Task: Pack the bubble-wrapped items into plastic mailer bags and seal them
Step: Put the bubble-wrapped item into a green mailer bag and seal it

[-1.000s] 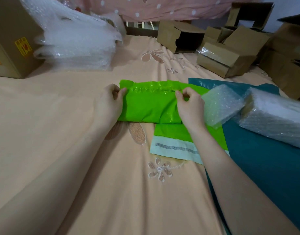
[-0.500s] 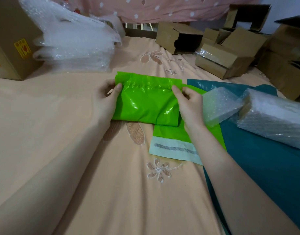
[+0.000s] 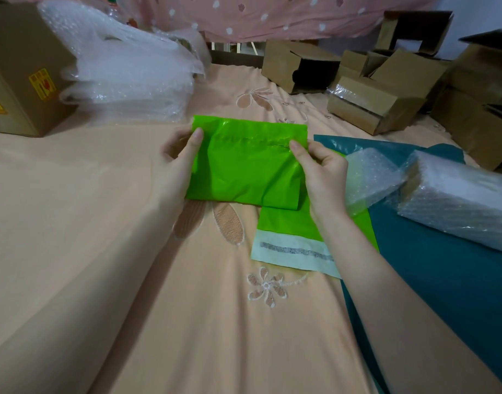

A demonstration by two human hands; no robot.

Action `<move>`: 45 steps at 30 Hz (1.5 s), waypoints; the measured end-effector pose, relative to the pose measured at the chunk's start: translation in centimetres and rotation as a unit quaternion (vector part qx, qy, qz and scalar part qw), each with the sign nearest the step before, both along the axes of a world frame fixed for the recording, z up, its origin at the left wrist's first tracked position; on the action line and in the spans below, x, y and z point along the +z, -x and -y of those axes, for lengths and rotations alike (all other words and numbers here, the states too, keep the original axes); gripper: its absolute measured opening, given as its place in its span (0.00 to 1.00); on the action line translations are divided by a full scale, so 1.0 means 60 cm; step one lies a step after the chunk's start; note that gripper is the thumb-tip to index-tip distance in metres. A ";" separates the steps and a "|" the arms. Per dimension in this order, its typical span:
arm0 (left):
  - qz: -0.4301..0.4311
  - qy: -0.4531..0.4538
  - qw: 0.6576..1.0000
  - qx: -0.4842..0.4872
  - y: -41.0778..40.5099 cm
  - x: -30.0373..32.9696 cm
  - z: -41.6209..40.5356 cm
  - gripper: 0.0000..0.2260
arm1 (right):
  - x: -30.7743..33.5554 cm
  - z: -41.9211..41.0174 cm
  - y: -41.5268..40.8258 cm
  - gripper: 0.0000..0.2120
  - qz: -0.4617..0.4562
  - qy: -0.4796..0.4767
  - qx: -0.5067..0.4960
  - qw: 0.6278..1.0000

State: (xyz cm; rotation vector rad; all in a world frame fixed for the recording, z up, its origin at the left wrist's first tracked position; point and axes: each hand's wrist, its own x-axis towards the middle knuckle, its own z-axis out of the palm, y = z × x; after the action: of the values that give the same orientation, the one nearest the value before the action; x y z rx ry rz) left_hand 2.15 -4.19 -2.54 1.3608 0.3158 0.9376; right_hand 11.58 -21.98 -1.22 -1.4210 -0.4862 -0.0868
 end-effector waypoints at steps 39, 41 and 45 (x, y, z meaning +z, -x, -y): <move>-0.139 -0.103 0.985 -0.028 0.007 0.023 0.038 0.35 | 0.000 -0.011 0.031 0.21 0.068 0.070 -0.074 0.992; -0.140 -0.108 0.984 -0.027 0.008 0.023 0.040 0.35 | 0.004 -0.015 0.042 0.30 0.095 0.109 -0.080 0.986; -0.118 -0.107 0.987 -0.029 0.009 0.027 0.050 0.32 | 0.010 -0.014 0.048 0.37 0.113 0.121 -0.097 0.982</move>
State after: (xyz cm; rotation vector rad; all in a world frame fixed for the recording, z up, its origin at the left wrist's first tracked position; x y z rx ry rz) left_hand 1.62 -7.17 -0.92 1.6744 0.3603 0.7783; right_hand 8.70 -21.14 -0.60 -1.7056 -0.5572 -0.3583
